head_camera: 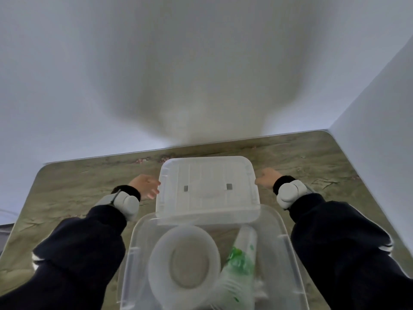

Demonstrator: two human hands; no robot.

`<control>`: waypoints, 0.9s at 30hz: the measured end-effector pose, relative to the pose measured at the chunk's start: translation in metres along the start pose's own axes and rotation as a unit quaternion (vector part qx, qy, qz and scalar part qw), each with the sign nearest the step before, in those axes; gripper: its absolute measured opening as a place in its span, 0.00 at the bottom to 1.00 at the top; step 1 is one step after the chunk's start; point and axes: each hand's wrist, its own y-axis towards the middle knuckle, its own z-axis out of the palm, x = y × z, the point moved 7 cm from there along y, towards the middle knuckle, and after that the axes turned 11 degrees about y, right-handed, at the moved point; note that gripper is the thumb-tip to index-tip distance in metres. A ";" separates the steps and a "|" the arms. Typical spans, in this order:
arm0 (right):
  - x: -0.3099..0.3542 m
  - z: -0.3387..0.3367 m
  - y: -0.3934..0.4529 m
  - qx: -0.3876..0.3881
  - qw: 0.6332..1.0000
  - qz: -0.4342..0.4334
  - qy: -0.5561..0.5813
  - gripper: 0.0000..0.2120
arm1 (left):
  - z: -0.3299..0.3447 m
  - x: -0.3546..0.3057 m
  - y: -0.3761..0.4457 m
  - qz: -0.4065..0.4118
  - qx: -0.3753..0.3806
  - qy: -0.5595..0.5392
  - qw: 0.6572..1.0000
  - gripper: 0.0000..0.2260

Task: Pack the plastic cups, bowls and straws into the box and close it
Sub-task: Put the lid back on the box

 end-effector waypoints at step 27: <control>0.051 -0.061 -0.012 -0.183 0.943 -0.100 0.258 0.15 | -0.055 -0.027 -0.004 0.000 -0.096 -0.199 0.975 0.22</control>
